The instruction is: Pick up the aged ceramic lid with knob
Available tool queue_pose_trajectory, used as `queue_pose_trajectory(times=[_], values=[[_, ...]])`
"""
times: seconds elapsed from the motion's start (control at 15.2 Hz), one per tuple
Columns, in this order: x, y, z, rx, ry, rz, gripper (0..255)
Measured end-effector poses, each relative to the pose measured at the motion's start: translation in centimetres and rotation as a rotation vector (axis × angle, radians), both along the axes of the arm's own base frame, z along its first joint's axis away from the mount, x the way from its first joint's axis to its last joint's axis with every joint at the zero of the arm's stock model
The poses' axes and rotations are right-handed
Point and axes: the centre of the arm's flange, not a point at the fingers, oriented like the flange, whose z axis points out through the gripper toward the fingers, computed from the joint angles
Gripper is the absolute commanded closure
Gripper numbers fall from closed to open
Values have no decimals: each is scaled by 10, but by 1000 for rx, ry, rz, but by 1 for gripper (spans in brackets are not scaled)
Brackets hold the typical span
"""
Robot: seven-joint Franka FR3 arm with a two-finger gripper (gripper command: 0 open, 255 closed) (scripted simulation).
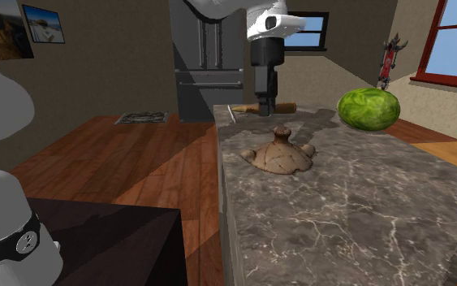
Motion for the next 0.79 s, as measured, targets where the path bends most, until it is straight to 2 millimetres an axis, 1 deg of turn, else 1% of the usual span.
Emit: queue_pose_trajectory(times=[0.07,0.2,0.26,0.4,0.53,0.79], values=[[8,7,-6,-3,-5,-3,0],[21,30,-15,-10,-15,-6,0],[31,41,-20,-13,-21,-9,0],[37,48,-25,-16,-26,-12,0],[39,49,-34,-17,-27,-13,0],[39,51,-57,-17,-28,-14,0]])
